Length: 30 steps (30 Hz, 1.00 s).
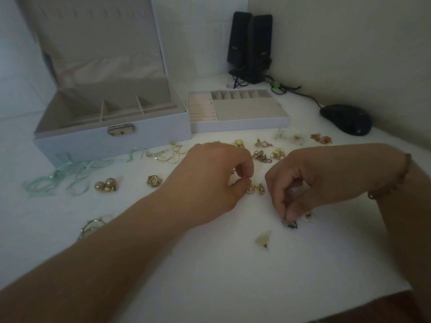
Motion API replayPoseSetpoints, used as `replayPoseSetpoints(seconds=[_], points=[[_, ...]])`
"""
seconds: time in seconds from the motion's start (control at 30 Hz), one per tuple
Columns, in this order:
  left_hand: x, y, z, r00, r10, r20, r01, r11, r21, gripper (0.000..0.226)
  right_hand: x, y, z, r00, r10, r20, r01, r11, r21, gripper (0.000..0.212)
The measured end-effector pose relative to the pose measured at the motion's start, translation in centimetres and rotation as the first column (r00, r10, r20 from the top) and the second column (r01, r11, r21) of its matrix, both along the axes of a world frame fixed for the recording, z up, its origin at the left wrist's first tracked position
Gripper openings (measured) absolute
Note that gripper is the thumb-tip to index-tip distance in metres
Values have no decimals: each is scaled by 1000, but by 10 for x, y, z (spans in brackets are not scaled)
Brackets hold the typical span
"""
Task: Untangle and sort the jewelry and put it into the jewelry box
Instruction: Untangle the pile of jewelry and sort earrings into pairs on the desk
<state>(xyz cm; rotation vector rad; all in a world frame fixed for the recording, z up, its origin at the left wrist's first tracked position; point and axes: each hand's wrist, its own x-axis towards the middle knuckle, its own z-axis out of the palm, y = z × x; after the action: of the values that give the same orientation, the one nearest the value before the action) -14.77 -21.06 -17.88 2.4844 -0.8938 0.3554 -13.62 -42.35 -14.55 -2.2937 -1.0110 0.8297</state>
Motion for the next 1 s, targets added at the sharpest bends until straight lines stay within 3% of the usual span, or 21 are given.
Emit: replayPoseSetpoints(seconds=[0.17,0.33,0.43,0.53,0.67,0.77,1.0], points=[[-1,1,1,1000,-12,9,12,999,-35,4,-1,1,0,1000,-13,11,14,1000,-15,9],[-4,1,2,997,-78,25,80,992,-101,3,3,-7,3,984,-86,153,90,996,-20,6],[-6,2,4,985,-172,32,174,982,-80,7,2,-28,17,957,-200,211,193,980,56,6],[-10,-2,2,948,-313,54,313,950,19,15,4,-50,23,927,-320,197,318,947,40,14],[-16,-14,-2,915,-401,54,393,913,112,20,5,-55,20,884,-465,45,466,874,-135,24],[-15,-21,-4,920,-390,29,383,914,133,19,2,-47,20,892,-452,27,440,851,-287,24],[-9,-27,-4,946,-320,50,311,941,135,16,5,-31,14,911,-402,92,412,879,-239,18]])
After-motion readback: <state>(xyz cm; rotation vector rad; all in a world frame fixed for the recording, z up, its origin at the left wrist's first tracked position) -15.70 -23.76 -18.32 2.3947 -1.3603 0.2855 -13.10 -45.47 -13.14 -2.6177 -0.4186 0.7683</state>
